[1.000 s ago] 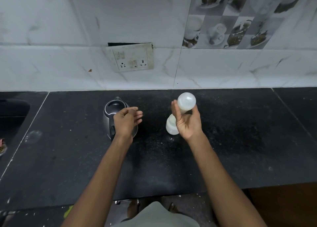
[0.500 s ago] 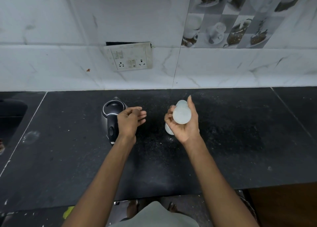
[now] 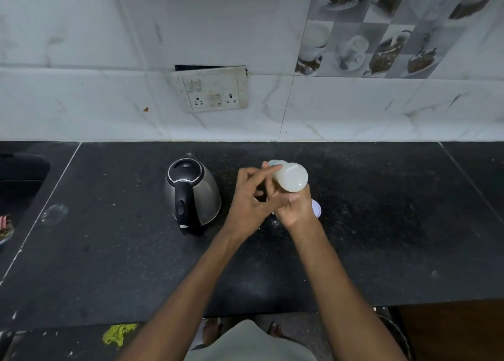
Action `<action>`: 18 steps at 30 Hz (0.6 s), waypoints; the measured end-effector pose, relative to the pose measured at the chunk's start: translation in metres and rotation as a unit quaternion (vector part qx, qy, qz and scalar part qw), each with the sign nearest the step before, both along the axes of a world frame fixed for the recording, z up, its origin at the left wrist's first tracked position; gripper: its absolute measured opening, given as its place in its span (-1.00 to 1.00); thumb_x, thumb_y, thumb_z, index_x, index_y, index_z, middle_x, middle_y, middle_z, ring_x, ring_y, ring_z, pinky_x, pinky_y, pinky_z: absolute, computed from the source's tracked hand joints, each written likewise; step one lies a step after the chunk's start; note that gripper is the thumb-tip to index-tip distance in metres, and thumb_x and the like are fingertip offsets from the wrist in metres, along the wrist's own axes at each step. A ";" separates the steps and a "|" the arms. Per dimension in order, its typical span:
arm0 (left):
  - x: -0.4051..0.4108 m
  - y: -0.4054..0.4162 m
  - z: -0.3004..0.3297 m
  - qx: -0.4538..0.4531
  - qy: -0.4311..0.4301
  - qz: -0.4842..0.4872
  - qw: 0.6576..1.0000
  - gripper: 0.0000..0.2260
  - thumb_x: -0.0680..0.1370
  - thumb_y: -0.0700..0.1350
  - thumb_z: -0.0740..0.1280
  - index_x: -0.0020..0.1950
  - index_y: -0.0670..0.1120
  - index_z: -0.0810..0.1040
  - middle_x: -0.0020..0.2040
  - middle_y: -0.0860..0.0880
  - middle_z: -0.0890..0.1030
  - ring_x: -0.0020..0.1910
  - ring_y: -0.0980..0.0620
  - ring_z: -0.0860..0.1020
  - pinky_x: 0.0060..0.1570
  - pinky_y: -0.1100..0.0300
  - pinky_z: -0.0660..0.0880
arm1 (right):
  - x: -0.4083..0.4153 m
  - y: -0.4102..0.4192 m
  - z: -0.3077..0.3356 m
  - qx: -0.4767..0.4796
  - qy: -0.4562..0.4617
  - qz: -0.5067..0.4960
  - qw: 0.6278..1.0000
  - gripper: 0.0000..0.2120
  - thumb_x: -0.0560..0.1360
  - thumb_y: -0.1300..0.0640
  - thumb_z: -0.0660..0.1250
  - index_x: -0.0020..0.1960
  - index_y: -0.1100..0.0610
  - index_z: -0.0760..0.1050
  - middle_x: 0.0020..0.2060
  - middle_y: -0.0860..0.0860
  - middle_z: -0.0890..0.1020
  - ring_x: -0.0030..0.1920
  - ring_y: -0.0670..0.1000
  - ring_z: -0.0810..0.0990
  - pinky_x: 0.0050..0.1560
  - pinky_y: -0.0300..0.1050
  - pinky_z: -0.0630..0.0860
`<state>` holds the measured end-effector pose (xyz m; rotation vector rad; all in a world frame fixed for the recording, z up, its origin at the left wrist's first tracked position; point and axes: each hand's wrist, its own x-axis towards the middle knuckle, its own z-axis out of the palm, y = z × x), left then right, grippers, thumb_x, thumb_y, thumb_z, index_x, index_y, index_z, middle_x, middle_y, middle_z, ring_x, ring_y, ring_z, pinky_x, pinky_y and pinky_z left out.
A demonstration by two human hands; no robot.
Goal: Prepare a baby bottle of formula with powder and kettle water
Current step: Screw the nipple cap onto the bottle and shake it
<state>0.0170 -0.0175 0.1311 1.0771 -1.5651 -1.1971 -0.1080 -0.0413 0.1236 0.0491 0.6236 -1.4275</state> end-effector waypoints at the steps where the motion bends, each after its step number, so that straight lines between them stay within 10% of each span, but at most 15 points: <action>1: -0.002 0.001 -0.001 -0.018 -0.007 0.006 1.000 -0.42 0.39 0.10 0.63 0.38 0.27 0.56 0.22 -0.01 0.38 0.27 0.13 0.46 0.31 0.28 0.50 | 0.001 0.002 0.001 -0.007 0.006 0.017 1.000 -0.69 0.70 0.03 0.22 0.25 0.27 0.49 0.10 0.25 0.66 0.04 0.18 0.72 0.09 -0.02 0.69; 6: 0.004 -0.004 0.004 -0.034 0.007 0.004 0.999 -0.50 0.45 -0.09 0.61 0.37 0.09 0.62 0.21 -0.16 0.35 0.20 0.17 0.45 0.27 0.33 0.48 | -0.006 0.007 0.001 -0.043 0.039 0.097 0.994 -0.46 0.65 -0.20 0.28 0.40 0.21 0.44 0.11 0.17 0.68 0.13 0.09 0.63 0.40 -0.08 0.44; 8: 0.007 -0.003 0.008 -0.027 0.028 -0.027 0.999 -0.51 0.48 -0.17 0.58 0.38 0.08 0.61 0.19 -0.23 0.34 0.18 0.18 0.47 0.27 0.26 0.53 | -0.012 0.007 0.000 -0.065 0.056 0.128 0.988 -0.41 0.63 -0.23 0.33 0.42 0.21 0.42 0.14 0.16 0.63 0.16 0.06 0.60 0.22 -0.11 0.58; 11: 0.015 0.000 0.010 0.009 0.058 -0.058 0.997 -0.53 0.53 -0.22 0.53 0.43 0.02 0.61 0.17 -0.24 0.41 0.20 0.06 0.54 0.27 0.10 0.60 | -0.028 0.009 0.002 -0.093 0.103 0.144 0.980 -0.37 0.59 -0.10 0.41 0.51 0.22 0.35 0.14 0.20 0.58 0.15 0.09 0.61 -0.09 -0.07 0.71; 18: 0.038 -0.014 -0.006 0.061 0.073 -0.061 0.994 -0.37 0.51 -0.33 0.53 0.54 0.01 0.50 0.30 -0.19 0.57 0.25 -0.16 0.62 0.33 -0.01 0.59 | -0.051 -0.002 0.010 -0.087 0.324 0.090 0.938 -0.47 0.62 0.16 0.39 0.52 -0.11 0.33 0.27 0.16 0.58 0.16 0.19 0.69 0.11 0.32 0.65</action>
